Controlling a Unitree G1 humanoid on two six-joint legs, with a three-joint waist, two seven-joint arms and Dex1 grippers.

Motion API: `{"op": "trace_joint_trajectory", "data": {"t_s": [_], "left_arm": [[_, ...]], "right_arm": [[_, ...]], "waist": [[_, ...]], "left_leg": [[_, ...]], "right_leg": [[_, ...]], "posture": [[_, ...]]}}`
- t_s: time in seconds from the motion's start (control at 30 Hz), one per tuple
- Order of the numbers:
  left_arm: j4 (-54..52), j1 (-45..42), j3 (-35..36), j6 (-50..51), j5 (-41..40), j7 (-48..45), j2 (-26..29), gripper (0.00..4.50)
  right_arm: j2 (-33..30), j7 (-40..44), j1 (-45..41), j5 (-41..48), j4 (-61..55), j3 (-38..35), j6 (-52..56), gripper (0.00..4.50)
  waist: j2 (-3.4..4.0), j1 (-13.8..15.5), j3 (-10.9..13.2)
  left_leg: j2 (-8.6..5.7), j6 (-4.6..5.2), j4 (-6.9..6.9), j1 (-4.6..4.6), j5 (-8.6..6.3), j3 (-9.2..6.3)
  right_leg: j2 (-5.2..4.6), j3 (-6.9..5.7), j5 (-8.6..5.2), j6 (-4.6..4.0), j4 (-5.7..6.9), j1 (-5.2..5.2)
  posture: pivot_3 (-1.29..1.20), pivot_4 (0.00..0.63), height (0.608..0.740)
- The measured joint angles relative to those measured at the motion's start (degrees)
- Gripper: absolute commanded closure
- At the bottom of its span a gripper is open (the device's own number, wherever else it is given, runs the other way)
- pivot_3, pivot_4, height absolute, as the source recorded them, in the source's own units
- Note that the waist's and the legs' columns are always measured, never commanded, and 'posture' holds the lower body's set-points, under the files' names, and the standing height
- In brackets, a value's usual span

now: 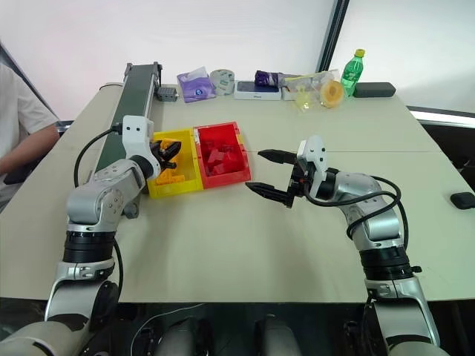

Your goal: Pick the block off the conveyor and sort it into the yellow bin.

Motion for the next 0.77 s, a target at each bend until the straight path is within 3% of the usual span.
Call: {"op": "trace_joint_trajectory", "data": {"t_s": [0.17, 0.2, 0.4, 0.5, 0.77], "left_arm": [[1.8, -0.1, 1.0, -1.7, 0.4, -0.2, -0.4, 0.30], [1.8, -0.3, 1.0, -2.2, 0.6, -0.2, -0.4, 0.03], [-3.3, -0.1, 6.3, -5.6, -3.8, -2.8, -0.4, 0.03], [-8.2, 3.0, 7.5, -5.4, -6.4, -6.2, 3.3, 0.03], [-11.6, 22.2, 19.6, -5.8, -9.8, -23.3, 24.6, 0.03]], "right_arm": [[0.0, -0.5, 0.6, 0.0, -0.3, 0.0, 0.0, 0.00], [0.0, -0.6, 0.6, 0.0, -0.5, 0.0, 0.0, 0.00], [-0.1, -0.5, 0.8, 0.1, -0.6, 0.0, 0.0, 0.00], [-0.4, -0.4, 0.9, 0.1, -0.6, -0.1, 0.0, 0.00], [-3.6, 2.1, 1.1, 0.0, 0.9, -0.9, -0.5, 0.00]], "waist": [[0.00, 0.0, 0.0], [0.00, 0.0, 0.0], [0.00, -0.1, 0.0], [0.01, -0.4, 0.0], [0.03, -0.4, 0.0]], "left_leg": [[-0.01, 0.00, 0.02, 0.00, 0.00, 0.00], [-0.01, 0.00, 0.01, 0.00, 0.00, 0.00], [0.01, 0.00, -0.01, 0.00, 0.00, 0.00], [0.02, -0.01, -0.04, 0.03, 0.01, 0.00], [0.07, -0.01, -0.10, 0.00, 0.00, 0.02]], "right_leg": [[0.00, 0.00, 0.00, 0.00, 0.00, 0.00], [0.00, 0.00, 0.00, 0.00, 0.00, 0.00], [-0.01, 0.00, 0.00, 0.00, 0.00, -0.01], [0.00, 0.01, 0.00, 0.00, 0.00, 0.00], [-0.12, -0.01, -0.01, -0.02, -0.02, -0.07]], "posture": [[0.00, 0.150, 0.740], [0.00, 0.150, 0.740], [0.00, 0.150, 0.740], [0.00, 0.150, 0.740], [0.00, 0.150, 0.740]]}}
